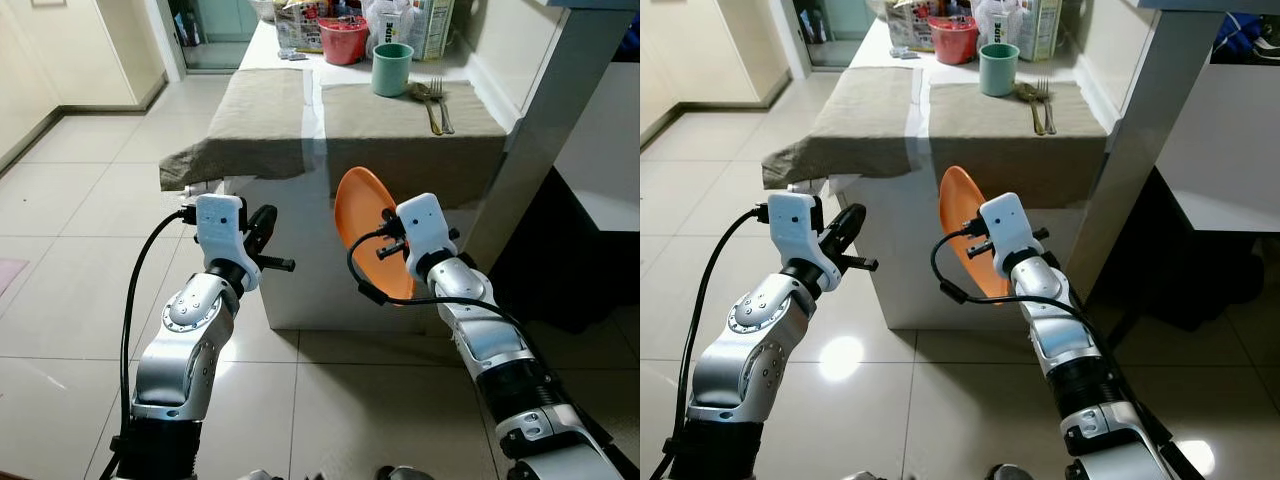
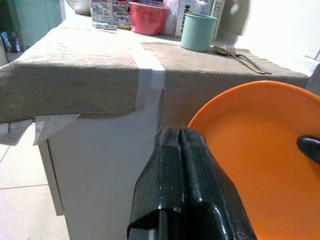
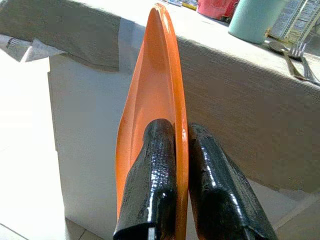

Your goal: Setting the table

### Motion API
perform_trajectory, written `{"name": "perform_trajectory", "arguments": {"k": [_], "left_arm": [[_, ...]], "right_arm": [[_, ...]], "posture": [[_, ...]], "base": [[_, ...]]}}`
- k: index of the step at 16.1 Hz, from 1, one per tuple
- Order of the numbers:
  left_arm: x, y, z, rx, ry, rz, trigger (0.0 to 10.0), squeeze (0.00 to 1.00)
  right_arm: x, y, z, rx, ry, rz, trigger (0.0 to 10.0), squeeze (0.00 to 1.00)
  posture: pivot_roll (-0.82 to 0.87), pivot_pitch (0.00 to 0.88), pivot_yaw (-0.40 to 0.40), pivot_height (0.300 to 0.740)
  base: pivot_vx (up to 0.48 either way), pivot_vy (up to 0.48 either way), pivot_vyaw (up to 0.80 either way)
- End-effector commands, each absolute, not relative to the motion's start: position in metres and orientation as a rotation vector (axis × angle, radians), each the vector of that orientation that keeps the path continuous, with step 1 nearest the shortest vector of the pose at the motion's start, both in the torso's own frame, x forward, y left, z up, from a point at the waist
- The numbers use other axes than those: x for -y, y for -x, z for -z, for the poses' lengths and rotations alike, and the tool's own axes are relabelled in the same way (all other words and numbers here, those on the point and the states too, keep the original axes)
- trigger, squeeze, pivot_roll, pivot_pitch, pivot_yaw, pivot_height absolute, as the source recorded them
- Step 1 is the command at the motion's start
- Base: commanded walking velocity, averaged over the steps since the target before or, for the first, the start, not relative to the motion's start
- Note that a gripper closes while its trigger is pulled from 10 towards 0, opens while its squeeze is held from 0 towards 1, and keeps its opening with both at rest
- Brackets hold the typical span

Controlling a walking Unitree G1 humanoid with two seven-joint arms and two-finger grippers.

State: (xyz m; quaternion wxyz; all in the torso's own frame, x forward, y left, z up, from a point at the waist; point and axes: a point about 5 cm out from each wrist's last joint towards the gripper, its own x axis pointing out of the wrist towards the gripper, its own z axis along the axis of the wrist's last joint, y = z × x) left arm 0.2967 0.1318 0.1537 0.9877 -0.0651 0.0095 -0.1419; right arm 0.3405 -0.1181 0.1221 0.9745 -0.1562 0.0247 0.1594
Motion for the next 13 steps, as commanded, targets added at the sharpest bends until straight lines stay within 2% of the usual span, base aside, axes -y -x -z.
{"name": "perform_trajectory", "arguments": {"k": [1, 5, 13], "left_arm": [[-0.133, -0.297, -0.158, -0.002, 0.116, 0.267, 10.0, 0.0], [-0.132, -0.296, -0.156, -0.003, 0.106, 0.264, 10.0, 0.0], [-0.128, -0.299, -0.154, -0.007, 0.099, 0.264, 10.0, 0.0]], "right_arm": [[0.114, -0.346, -0.14, 0.04, 0.314, -0.318, 10.0, 0.0], [0.12, -0.351, -0.177, 0.232, 0.263, -0.268, 10.0, 0.0], [0.12, -0.35, -0.204, 0.387, 0.299, -0.255, 10.0, 0.0]], "posture": [[-0.09, 0.0, 0.054, 0.74], [-0.09, 0.0, 0.05, 0.74], [-0.11, 0.0, 0.057, 0.74]], "base": [[0.0, -0.454, 0.0], [0.0, -0.454, 0.0], [0.0, -0.446, 0.0]]}}
